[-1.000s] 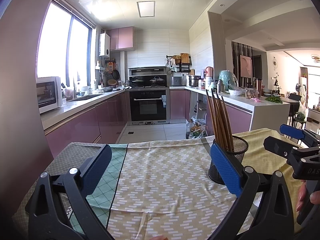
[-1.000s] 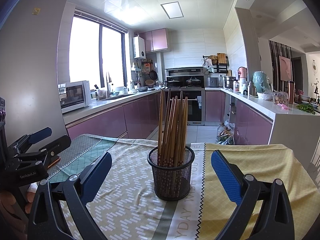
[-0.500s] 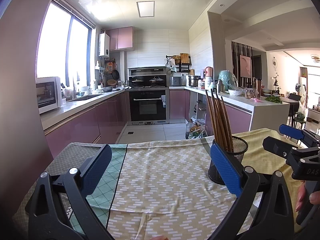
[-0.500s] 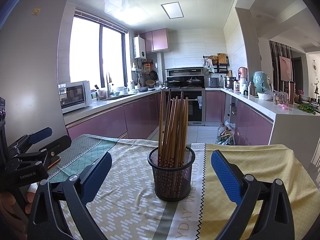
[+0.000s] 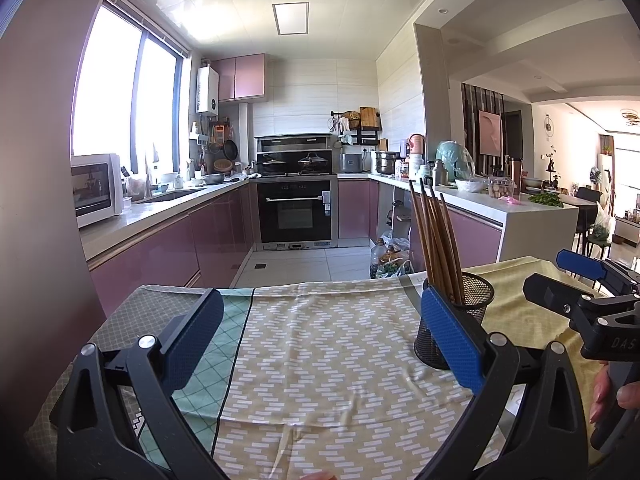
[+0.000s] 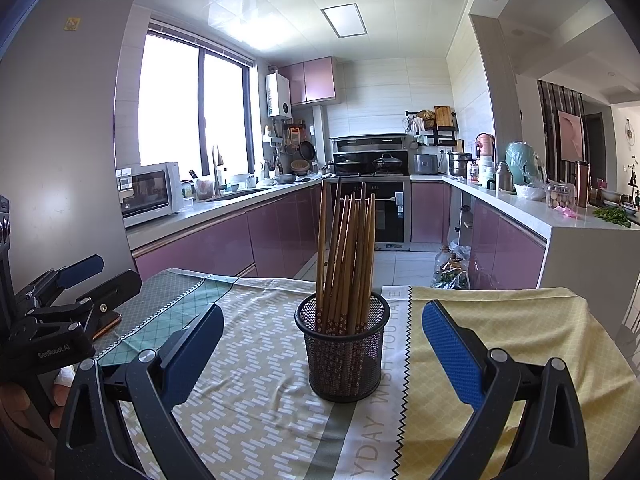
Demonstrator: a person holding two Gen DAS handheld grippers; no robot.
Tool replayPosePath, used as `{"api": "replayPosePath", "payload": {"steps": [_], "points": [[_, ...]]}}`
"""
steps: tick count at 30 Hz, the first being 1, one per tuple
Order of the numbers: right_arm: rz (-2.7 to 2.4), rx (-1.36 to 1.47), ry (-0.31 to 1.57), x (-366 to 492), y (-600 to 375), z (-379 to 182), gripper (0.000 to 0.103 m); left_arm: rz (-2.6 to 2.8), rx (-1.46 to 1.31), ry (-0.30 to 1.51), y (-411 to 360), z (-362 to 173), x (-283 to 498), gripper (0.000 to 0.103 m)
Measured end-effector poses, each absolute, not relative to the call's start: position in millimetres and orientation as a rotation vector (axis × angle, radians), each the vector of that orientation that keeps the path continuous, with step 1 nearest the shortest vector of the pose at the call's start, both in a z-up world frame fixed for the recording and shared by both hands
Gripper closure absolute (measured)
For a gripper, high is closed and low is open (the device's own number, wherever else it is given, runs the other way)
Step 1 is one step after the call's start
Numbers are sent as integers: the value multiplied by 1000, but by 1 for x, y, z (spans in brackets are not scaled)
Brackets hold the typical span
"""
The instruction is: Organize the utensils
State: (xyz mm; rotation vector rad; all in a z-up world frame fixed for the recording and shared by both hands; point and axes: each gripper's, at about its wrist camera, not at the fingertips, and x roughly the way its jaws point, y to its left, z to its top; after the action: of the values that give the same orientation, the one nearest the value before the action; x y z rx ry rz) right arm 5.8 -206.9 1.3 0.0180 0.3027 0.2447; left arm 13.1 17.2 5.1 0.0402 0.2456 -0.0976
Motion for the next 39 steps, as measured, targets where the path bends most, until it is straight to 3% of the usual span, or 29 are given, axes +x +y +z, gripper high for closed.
{"api": "replayPosePath", "payload": {"steps": [39], "points": [[239, 25, 288, 3, -206, 1, 7, -100, 41, 247, 14, 5, 14, 6]]}}
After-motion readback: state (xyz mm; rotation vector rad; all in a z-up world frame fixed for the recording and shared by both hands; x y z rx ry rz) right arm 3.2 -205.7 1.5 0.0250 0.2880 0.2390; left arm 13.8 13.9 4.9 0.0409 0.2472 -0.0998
